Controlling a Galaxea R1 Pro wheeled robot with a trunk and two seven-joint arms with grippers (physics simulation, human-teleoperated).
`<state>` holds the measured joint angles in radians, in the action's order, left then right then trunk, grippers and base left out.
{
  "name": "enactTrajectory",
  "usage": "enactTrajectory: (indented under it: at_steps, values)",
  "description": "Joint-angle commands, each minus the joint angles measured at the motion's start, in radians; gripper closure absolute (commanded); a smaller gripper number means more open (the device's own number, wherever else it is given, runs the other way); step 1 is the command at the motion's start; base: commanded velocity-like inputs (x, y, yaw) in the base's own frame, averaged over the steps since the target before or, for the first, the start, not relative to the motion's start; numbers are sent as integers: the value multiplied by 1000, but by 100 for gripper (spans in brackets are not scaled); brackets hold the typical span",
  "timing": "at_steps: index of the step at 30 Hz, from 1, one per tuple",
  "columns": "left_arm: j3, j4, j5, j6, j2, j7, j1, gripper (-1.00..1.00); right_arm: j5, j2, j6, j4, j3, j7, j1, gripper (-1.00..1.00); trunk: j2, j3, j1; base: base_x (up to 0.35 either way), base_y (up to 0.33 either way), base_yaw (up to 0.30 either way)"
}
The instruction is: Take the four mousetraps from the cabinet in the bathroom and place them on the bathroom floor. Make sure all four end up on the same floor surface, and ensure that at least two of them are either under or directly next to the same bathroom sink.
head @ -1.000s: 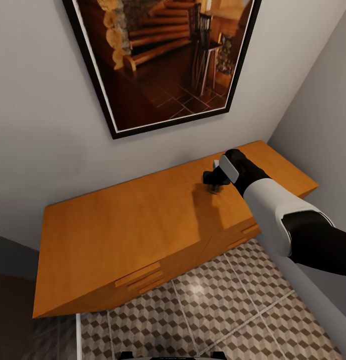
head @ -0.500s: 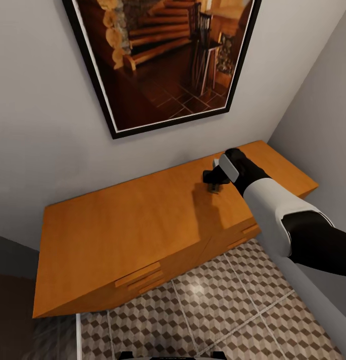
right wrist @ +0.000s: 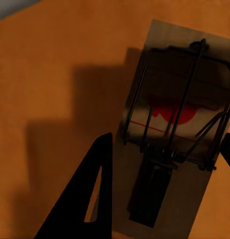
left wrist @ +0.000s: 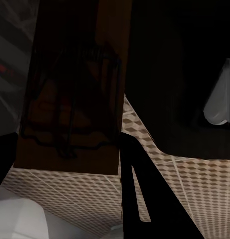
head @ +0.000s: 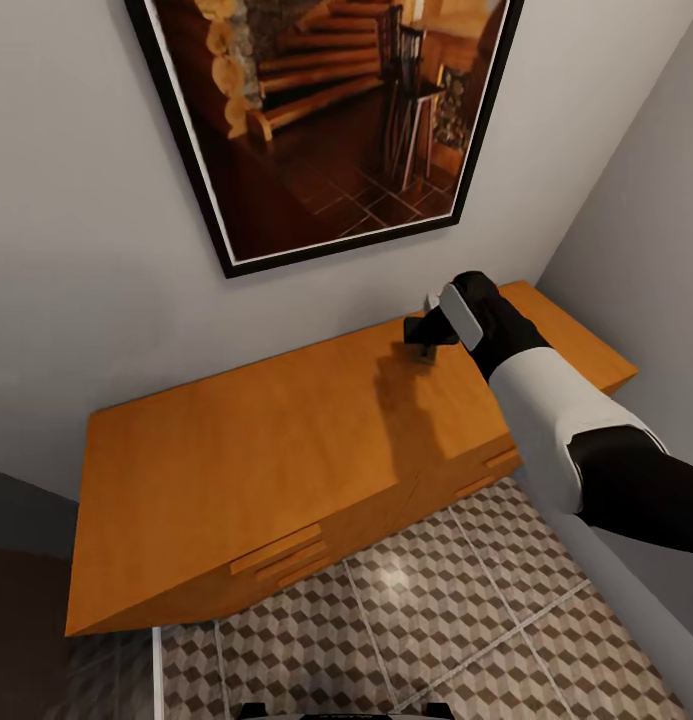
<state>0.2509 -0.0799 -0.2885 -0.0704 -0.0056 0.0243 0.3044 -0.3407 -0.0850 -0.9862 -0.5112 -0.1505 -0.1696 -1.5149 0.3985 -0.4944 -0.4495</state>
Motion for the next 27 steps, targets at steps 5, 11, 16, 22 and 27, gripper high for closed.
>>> enactTrajectory:
  at_steps: [5, 11, 16, 22, 27]
  values:
    - [8, -1, -8, -2, -1, -5, 1, 100, -12, 0, -3, -4, -6, -7, -1, 100, 2, -1, -1, -14, 0, 0]
    - [8, -1, -8, -2, -1, -6, 1, 100, -11, 1, -3, -4, -5, -7, -1, 100, 2, -1, -1, -175, 0, 0]
    - [8, -1, -8, -2, -1, -6, 1, 100, -11, 2, -3, -4, -6, -7, -1, 100, 2, -1, -1, -235, 0, 0]
    - [8, -1, -8, -2, -1, -6, 1, 100, -11, 2, -3, -4, -7, -7, -1, 100, 2, -1, -1, -240, -70, 0]
    - [8, -1, -8, -2, -2, -6, 1, 100, -11, 2, -3, -4, -7, -7, -1, 100, 2, -1, -1, -241, -196, 0]
